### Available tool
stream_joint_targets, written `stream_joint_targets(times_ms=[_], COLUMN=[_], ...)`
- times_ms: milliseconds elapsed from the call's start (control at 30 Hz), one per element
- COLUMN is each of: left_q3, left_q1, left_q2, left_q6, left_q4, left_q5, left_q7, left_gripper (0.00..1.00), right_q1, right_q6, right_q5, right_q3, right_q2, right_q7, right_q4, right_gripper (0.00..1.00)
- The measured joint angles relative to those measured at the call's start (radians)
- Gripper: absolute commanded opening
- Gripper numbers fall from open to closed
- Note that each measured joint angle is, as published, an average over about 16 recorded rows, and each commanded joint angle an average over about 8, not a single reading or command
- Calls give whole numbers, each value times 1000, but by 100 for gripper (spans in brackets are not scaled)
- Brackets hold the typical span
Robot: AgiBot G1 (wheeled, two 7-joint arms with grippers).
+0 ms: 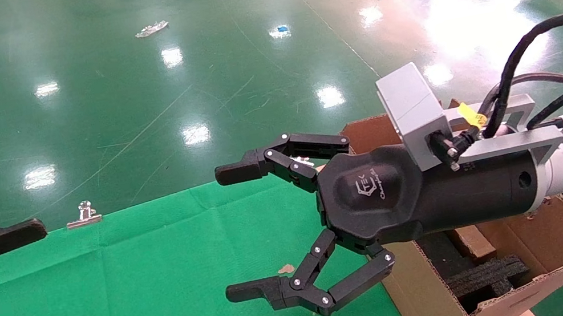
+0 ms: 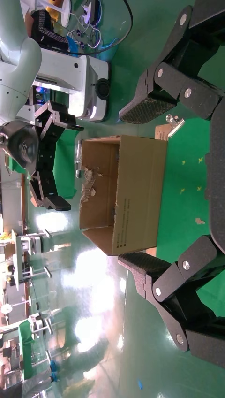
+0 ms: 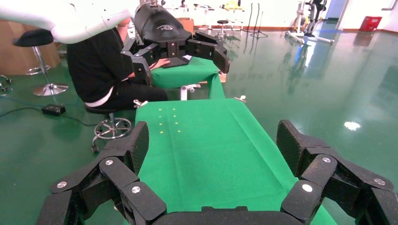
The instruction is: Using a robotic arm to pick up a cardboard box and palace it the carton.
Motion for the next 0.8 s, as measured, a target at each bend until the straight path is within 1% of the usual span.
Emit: stream_joint_targets(times_ms=[800], left_q3=[0], left_q1=[0], left_q2=[0], left_q6=[0], left_q4=[0], left_q5=[0], left_q7=[0], left_gripper=[100], right_q1=[1], right_q6=[1], right_q5=[-1], right_q3=[-1], right_q2=[0], right_q7=[0], right_q4=[-1], right_gripper=[100])
